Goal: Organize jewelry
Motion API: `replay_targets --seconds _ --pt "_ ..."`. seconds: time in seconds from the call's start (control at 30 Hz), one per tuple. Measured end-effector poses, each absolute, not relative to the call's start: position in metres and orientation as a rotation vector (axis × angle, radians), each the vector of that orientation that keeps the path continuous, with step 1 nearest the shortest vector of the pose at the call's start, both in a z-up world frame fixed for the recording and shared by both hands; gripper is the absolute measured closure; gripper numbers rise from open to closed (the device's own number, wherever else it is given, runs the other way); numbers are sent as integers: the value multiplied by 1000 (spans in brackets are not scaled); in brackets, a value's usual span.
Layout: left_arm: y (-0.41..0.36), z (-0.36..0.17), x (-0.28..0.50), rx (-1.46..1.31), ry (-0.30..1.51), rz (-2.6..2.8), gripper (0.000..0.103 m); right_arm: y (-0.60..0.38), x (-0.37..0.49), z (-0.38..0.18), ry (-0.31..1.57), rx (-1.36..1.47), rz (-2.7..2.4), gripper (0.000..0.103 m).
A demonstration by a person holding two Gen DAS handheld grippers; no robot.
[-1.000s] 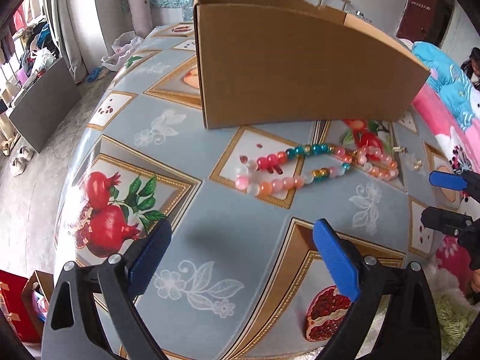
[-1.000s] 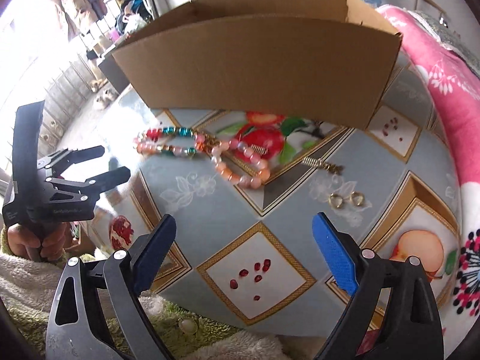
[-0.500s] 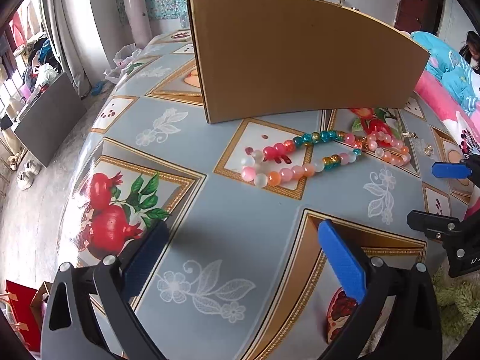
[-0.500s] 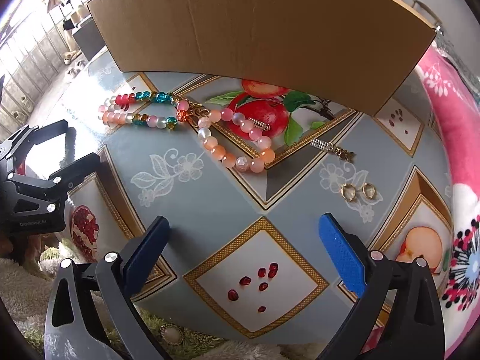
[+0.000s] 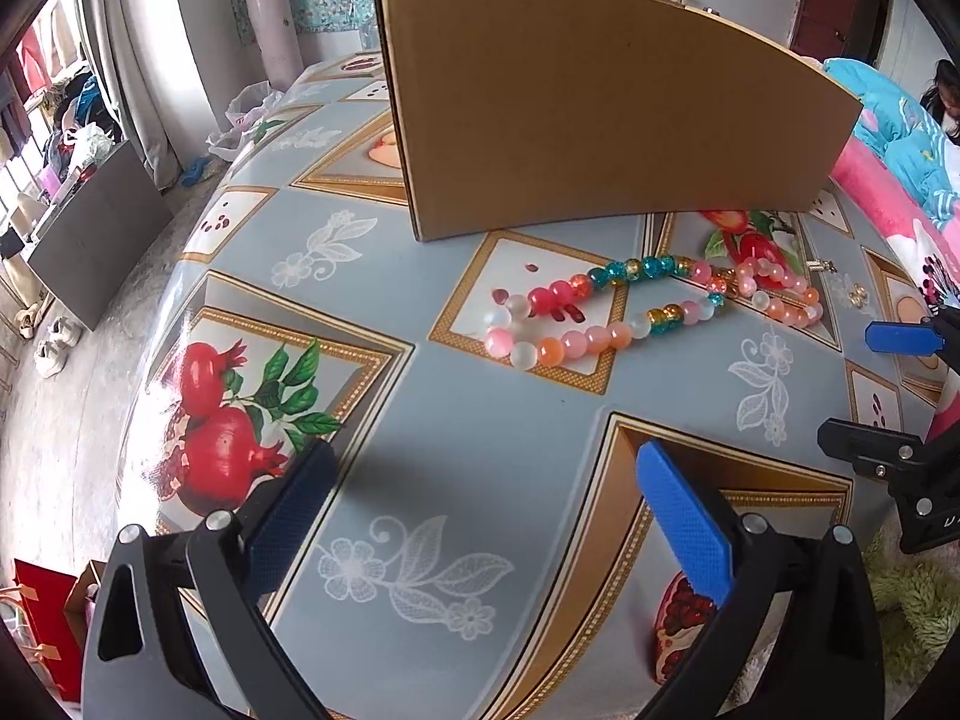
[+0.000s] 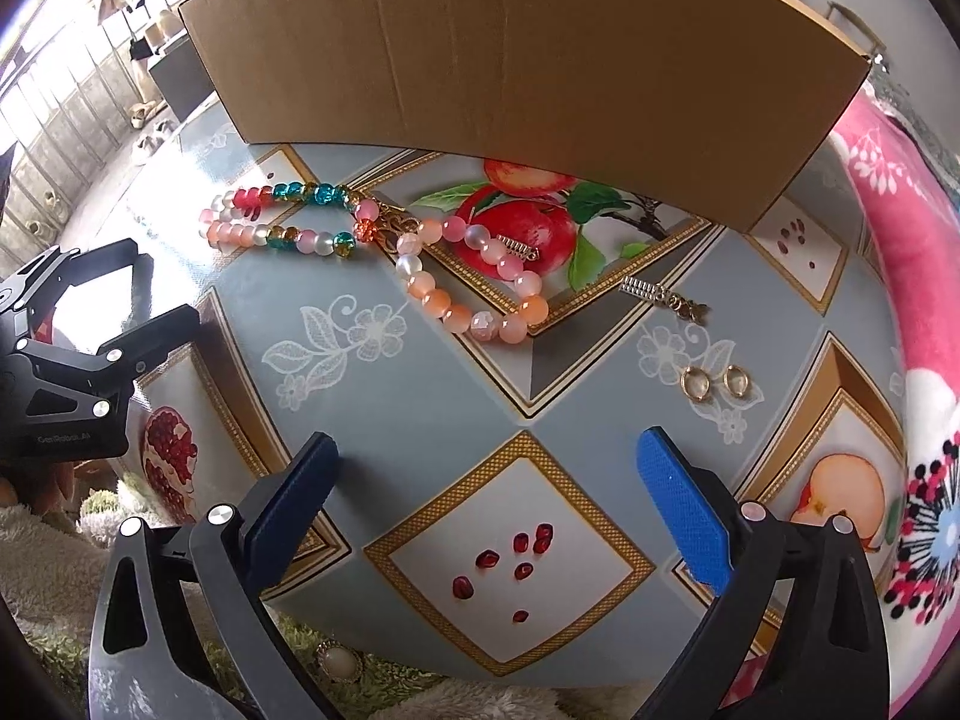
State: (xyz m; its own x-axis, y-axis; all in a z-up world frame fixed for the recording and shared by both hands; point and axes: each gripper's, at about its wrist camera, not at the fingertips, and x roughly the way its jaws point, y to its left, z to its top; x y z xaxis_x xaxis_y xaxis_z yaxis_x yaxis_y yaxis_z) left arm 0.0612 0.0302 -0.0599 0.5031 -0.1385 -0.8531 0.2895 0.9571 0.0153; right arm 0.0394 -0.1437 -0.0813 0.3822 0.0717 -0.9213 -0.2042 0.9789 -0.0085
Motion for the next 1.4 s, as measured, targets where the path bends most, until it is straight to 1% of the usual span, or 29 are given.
replay_targets --seconds 0.07,0.1,0.13,0.27,0.33,0.37,0.43,0.47,0.53,0.63,0.7,0.77,0.83,0.9,0.97,1.0,1.17,1.23,1.3,1.4 --pt "31 -60 62 168 1025 -264 4 -148 42 -79 1174 -105 192 8" --pt "31 -60 62 170 1028 -267 4 -152 43 -76 1172 -88 203 11" --pt "31 -60 63 171 1029 -270 4 -155 43 -71 1159 -59 220 17" --pt "31 -60 63 171 1025 -274 4 -156 42 -52 1090 -3 308 29" --pt "31 -60 63 171 1024 -277 4 -152 45 -46 1065 12 357 37" --pt "31 -61 63 171 1024 -277 4 -149 48 -45 1059 13 377 39" --pt "31 -61 63 169 1023 -275 4 -143 55 -46 1063 30 418 52" --pt "31 -61 63 170 1022 -275 4 -141 60 -47 1071 46 439 55" --pt "30 -61 63 167 1019 -270 4 -139 70 -52 1096 94 481 65" --pt "30 -60 64 163 1021 -264 4 -141 82 -64 1145 123 482 71" --pt "30 -61 63 162 1018 -264 4 -147 86 -68 1143 112 448 80" --pt "30 -61 63 161 1014 -264 4 -159 93 -67 1132 115 400 82" --pt "31 -61 63 156 1013 -267 4 -170 99 -64 1119 111 352 76" --pt "33 -60 63 150 1012 -273 4 -176 103 -61 1110 139 357 76" --pt "34 -59 63 144 1010 -279 4 -172 103 -55 1092 159 402 74" --pt "35 -59 63 142 1008 -282 4 -167 104 -52 1086 163 426 71" --pt "40 -56 64 118 996 -299 6 -143 115 -54 1074 62 435 71" --pt "42 -50 64 98 970 -313 7 -133 119 -56 1081 45 448 78" --pt "42 -42 67 82 932 -326 8 -128 123 -56 1086 29 458 82" --pt "41 -31 75 55 884 -341 12 -126 127 -52 1088 26 466 86"
